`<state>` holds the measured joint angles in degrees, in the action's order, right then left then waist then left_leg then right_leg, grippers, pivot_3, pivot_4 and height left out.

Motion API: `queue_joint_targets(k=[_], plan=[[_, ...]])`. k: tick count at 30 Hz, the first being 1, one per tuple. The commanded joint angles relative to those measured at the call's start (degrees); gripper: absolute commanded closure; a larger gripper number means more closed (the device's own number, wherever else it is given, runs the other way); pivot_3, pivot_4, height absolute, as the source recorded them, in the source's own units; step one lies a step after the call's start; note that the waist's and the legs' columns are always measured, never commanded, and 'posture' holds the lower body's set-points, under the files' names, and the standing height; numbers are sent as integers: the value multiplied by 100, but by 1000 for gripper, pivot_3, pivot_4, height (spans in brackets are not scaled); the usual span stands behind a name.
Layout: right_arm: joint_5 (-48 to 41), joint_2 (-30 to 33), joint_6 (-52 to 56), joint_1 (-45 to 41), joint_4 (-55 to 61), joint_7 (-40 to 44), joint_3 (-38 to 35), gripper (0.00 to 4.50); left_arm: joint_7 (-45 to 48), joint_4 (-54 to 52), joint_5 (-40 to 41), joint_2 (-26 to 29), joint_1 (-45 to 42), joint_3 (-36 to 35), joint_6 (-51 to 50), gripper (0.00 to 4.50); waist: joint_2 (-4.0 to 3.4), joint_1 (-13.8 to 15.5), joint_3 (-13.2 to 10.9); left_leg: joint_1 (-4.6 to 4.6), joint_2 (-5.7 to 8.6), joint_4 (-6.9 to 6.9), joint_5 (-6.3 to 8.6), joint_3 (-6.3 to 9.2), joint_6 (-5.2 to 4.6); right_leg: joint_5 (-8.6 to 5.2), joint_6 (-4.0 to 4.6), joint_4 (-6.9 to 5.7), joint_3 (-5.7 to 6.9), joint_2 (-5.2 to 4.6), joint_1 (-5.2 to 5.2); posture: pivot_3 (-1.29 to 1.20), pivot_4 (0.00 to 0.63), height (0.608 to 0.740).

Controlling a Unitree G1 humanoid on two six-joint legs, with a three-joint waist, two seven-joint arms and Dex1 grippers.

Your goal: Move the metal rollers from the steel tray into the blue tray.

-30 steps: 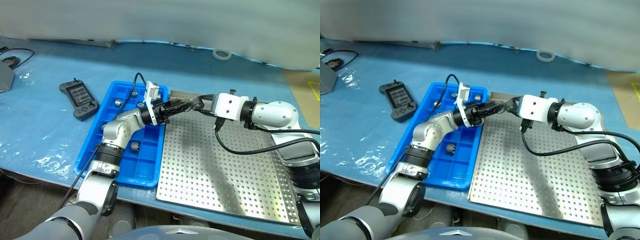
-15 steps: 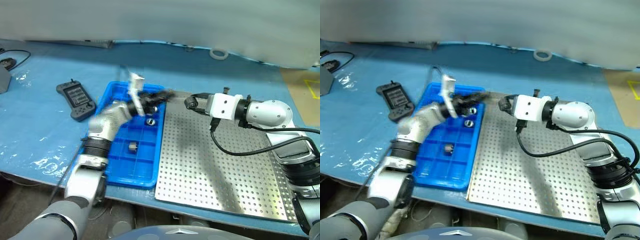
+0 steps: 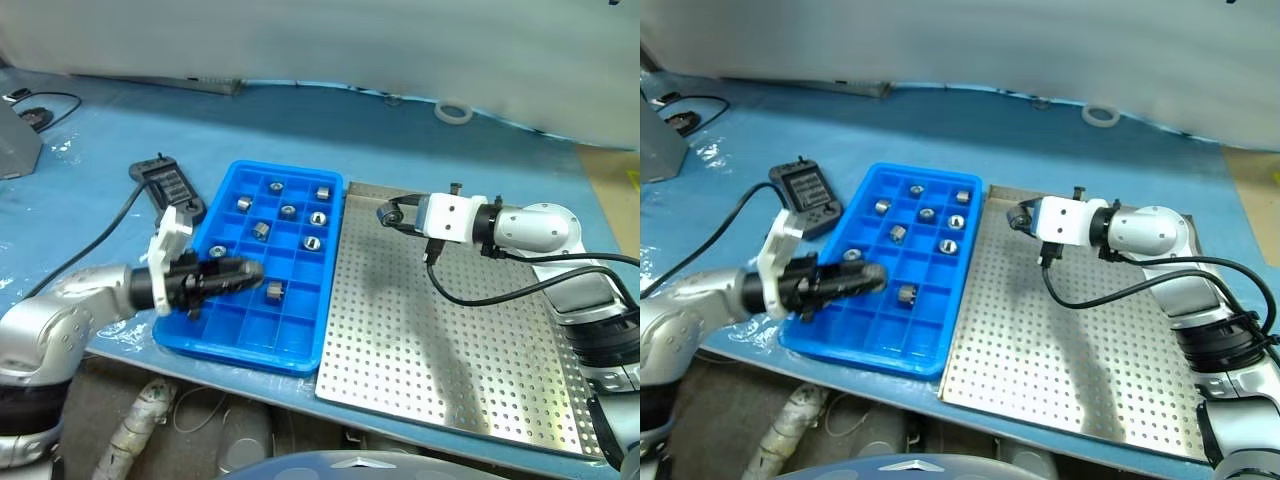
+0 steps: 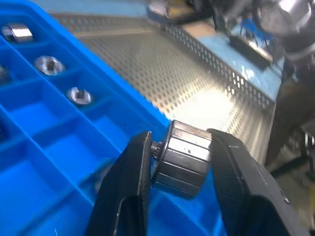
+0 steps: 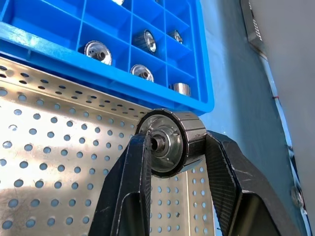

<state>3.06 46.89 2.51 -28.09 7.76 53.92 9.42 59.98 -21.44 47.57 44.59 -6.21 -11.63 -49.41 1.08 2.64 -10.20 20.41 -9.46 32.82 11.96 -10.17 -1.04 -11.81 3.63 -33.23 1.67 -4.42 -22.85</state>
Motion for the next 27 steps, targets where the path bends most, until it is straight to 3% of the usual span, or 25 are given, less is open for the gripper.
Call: queue_joint_targets(k=[1,4,10,22,27], plan=[[-19,-152,-262,-238,-152,41,35,3281,72,337,-347,247,194,-303,456,3126,-1,13,-2,-18,0,-11,-8,0,13,-3,-5,-1,-1,1,11,5,150,740],[22,-262,-350,-303,-254,58,103,3281,41,823,-689,315,351,-464,882,3126,1,13,-2,-40,-4,-34,-25,1,40,-28,-49,-2,-2,8,19,51,150,740],[88,-332,-518,-351,-470,49,139,3281,11,919,-842,259,826,-623,1159,3126,5,11,1,-38,-5,-63,-32,2,49,-5,-8,1,-2,13,4,71,150,740],[167,-395,-516,-247,-375,26,96,3281,-121,214,-559,30,934,-215,773,3126,6,111,1,-38,-4,-60,-28,-1,43,-9,-14,-1,-4,13,9,40,150,740],[178,-391,-437,-155,-268,-12,69,3281,-386,639,-838,-275,537,87,919,3126,7,140,2,-42,-5,-60,-33,-1,50,-9,-15,-14,-4,13,7,28,150,740]])
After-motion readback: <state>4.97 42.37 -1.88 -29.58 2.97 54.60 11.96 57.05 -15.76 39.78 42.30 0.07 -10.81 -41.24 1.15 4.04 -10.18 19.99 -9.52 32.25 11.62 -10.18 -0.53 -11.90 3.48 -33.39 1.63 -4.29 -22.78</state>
